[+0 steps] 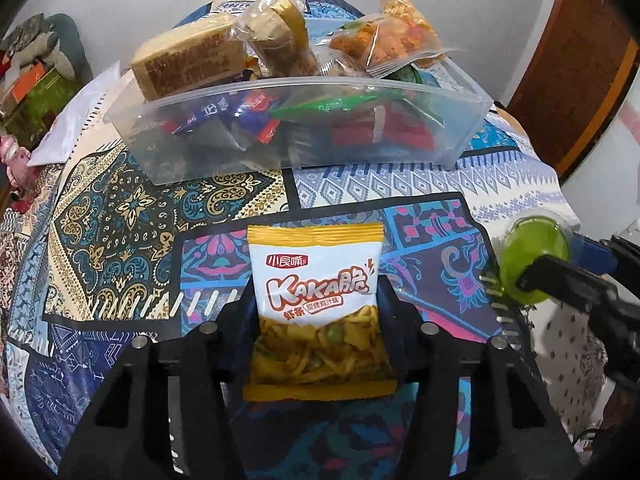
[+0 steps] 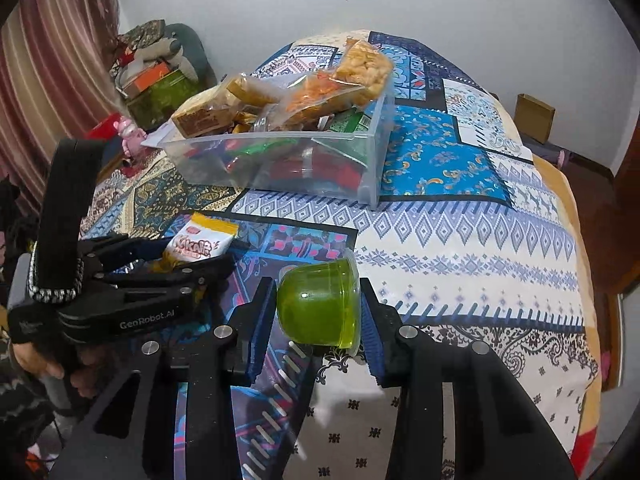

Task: Organize snacks
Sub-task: 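Grasp the yellow KaKa chip bag with left tool while right grasps green jelly cup, then drop the chip bag into the box with left tool while right drops jelly cup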

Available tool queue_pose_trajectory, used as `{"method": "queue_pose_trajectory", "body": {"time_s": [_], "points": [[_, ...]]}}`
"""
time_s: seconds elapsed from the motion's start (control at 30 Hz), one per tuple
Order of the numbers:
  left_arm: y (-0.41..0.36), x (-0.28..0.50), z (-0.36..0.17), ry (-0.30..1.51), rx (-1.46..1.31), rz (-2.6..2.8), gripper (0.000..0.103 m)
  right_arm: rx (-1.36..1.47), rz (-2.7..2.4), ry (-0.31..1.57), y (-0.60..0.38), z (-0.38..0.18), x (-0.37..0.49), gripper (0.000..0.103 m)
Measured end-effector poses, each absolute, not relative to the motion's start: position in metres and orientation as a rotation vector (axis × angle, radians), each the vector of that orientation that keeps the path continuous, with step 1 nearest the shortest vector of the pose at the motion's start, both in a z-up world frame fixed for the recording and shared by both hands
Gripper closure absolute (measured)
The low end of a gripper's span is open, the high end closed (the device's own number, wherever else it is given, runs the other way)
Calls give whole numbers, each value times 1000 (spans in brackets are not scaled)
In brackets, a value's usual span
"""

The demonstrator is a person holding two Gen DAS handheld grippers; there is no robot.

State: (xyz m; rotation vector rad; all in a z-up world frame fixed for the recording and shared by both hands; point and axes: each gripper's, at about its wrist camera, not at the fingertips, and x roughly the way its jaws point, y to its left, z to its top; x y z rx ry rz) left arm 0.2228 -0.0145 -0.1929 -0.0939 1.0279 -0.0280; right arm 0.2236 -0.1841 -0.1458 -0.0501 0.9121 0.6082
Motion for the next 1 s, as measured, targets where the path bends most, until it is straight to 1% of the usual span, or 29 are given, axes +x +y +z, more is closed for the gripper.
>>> {"method": "queue_pose_trajectory", "body": {"time_s": [0.17, 0.53, 0.77, 1.0], "points": [[1, 216, -180, 1006, -129, -33, 52, -11, 623, 904, -184, -141, 227, 66], [29, 226, -103, 826, -142, -49, 52, 33, 654, 764, -164, -88, 248, 66], [53, 264, -70, 760, -173, -33, 52, 31, 666, 690, -141, -63, 270, 66], [61, 313, -66, 757, -153, -36, 52, 35, 665, 664, -118, -57, 306, 66]]}}
